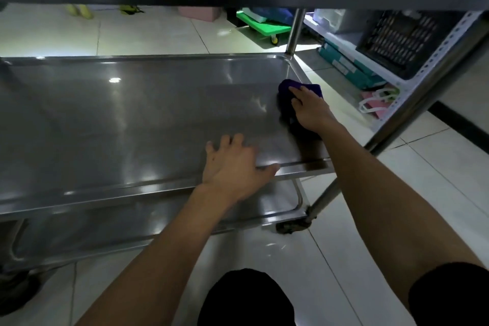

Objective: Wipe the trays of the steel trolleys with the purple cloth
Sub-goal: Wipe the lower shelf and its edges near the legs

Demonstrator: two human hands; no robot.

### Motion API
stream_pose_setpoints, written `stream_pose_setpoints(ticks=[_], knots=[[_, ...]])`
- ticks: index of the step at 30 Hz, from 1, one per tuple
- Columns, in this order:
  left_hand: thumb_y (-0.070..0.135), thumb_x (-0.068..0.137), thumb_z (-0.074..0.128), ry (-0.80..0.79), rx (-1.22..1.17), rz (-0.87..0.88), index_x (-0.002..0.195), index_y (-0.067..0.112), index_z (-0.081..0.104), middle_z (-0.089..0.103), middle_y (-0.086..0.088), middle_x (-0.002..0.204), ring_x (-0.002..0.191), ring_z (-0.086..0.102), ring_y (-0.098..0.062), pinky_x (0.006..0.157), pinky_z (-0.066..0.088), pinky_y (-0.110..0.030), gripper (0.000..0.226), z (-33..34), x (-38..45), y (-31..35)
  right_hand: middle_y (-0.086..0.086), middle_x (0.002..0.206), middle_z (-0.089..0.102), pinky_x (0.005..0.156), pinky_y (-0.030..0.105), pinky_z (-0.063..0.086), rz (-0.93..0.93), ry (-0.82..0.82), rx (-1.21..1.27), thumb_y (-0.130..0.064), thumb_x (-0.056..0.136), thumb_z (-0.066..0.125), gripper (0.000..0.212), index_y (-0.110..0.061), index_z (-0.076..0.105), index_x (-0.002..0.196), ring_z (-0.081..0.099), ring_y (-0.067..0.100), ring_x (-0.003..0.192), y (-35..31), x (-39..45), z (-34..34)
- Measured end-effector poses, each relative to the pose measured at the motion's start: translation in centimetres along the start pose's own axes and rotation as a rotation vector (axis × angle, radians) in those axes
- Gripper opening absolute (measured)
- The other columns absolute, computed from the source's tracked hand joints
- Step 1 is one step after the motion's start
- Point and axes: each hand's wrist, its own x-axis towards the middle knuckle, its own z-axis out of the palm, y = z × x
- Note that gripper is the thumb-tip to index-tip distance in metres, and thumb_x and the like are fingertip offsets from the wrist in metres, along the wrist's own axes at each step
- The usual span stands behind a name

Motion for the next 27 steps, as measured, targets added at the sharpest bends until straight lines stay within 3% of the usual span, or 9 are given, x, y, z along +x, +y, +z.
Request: stream_pose_setpoints(ticks=[3,7,11,20,24,27], knots=[[0.096,0.065,0.03,-0.006,0.032,0.024,0.131,0.035,0.057,0.047,-0.001,0.136,0.129,0.039,-0.027,0.107,0.031,-0.058,0.094,0.2,-0.3,-0.3,0.008,0.154,0.039,0.111,0.045,0.033,-0.023,-0.028,0.01,-0.027,0.107,0.031,0.046,-0.021,0.036,0.153,0.042,0.033,0.133,-0.1,-1.4,-0.5],[0.095,0.063,0.036,-0.004,0.038,0.024,0.137,0.038,0.051,0.044,-0.001,0.141,0.134,0.037,-0.027,0.111,0.029,-0.06,0.095,0.2,-0.3,-0.5,0.008,0.157,0.033,0.113,0.046,0.031,-0.046,-0.054,-0.011,-0.025,0.107,0.031,0.047,-0.019,0.033,0.154,0.038,0.032,0.135,1.0,-5.6,-0.7],[0.095,0.062,0.039,-0.003,0.019,0.016,0.138,0.038,0.052,0.045,0.0,0.141,0.134,0.037,-0.026,0.112,0.03,-0.058,0.096,0.0,-0.4,-0.4,0.012,0.163,0.02,0.121,0.046,0.018,-0.012,-0.109,-0.052,-0.026,0.107,0.027,0.049,-0.021,0.025,0.156,0.021,0.034,0.147,1.4,-10.2,-0.1],[0.093,0.067,0.046,0.013,0.004,0.01,0.141,0.036,0.05,0.043,0.001,0.145,0.136,0.036,-0.026,0.114,0.028,-0.058,0.094,0.4,-0.3,-0.4,0.009,0.157,0.036,0.12,0.048,0.016,-0.011,0.138,0.0,-0.036,0.105,0.029,0.05,-0.02,0.04,0.15,0.029,0.031,0.144,-0.1,-17.3,2.0],[0.094,0.068,0.042,0.028,0.029,0.015,0.141,0.035,0.051,0.045,0.0,0.144,0.136,0.038,-0.026,0.113,0.03,-0.059,0.094,0.6,-0.2,-0.5,0.004,0.159,0.032,0.121,0.054,0.012,-0.084,0.179,0.049,-0.049,0.099,0.027,0.059,-0.023,0.037,0.151,0.022,0.028,0.147,-0.7,-19.4,3.2],[0.093,0.069,0.044,0.041,0.037,0.023,0.136,0.034,0.056,0.048,0.0,0.14,0.132,0.04,-0.026,0.11,0.032,-0.057,0.091,0.5,0.2,-0.4,0.004,0.16,0.03,0.122,0.053,0.01,-0.117,0.196,0.037,-0.047,0.101,0.039,0.057,-0.024,0.034,0.153,0.02,0.027,0.149,-0.3,-19.3,3.5]])
